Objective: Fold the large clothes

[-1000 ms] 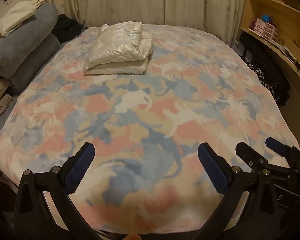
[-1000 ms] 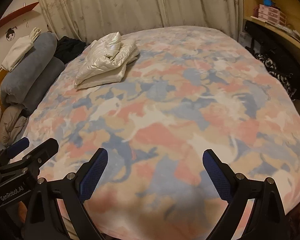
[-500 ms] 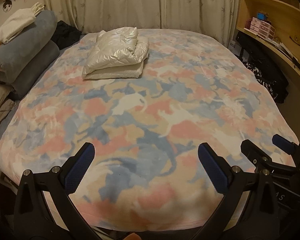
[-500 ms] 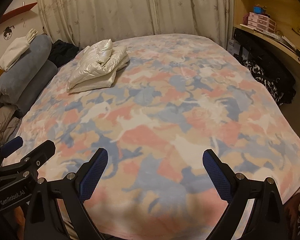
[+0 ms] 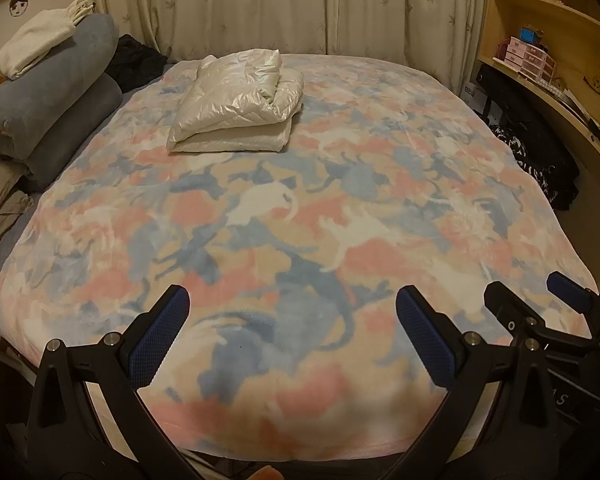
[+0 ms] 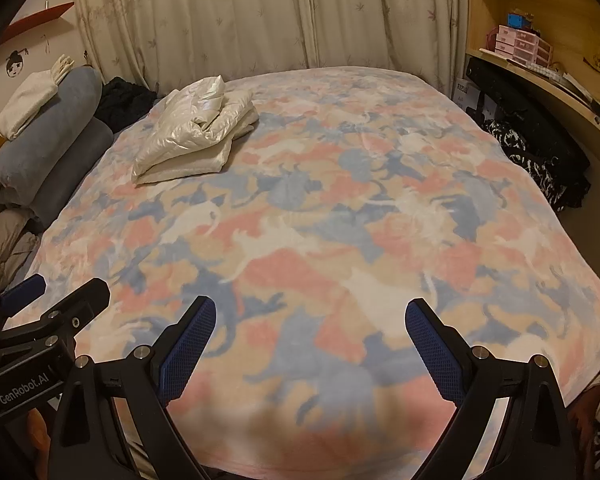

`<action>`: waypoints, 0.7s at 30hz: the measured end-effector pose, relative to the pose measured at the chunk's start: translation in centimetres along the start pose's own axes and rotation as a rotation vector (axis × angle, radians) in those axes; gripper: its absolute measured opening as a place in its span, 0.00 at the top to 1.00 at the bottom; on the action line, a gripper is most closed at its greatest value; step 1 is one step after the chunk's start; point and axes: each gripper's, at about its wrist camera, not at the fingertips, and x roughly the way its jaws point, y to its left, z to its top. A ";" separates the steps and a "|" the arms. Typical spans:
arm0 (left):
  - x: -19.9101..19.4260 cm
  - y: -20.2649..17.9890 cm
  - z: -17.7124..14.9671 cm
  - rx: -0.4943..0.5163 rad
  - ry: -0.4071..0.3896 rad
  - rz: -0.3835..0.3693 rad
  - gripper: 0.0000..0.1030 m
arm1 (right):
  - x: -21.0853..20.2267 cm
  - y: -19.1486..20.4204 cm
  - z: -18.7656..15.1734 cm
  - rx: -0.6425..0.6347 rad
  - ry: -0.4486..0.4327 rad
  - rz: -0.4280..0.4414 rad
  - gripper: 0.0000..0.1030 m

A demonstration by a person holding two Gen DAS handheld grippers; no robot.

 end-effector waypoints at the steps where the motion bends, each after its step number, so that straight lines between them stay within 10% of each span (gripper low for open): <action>1: 0.1 0.0 0.0 0.001 0.000 0.000 0.00 | 0.1 0.0 0.0 0.000 0.001 0.001 0.06; 21: 0.1 0.4 0.1 0.003 0.001 0.001 0.00 | 0.1 -0.4 -0.2 0.003 0.009 0.009 0.06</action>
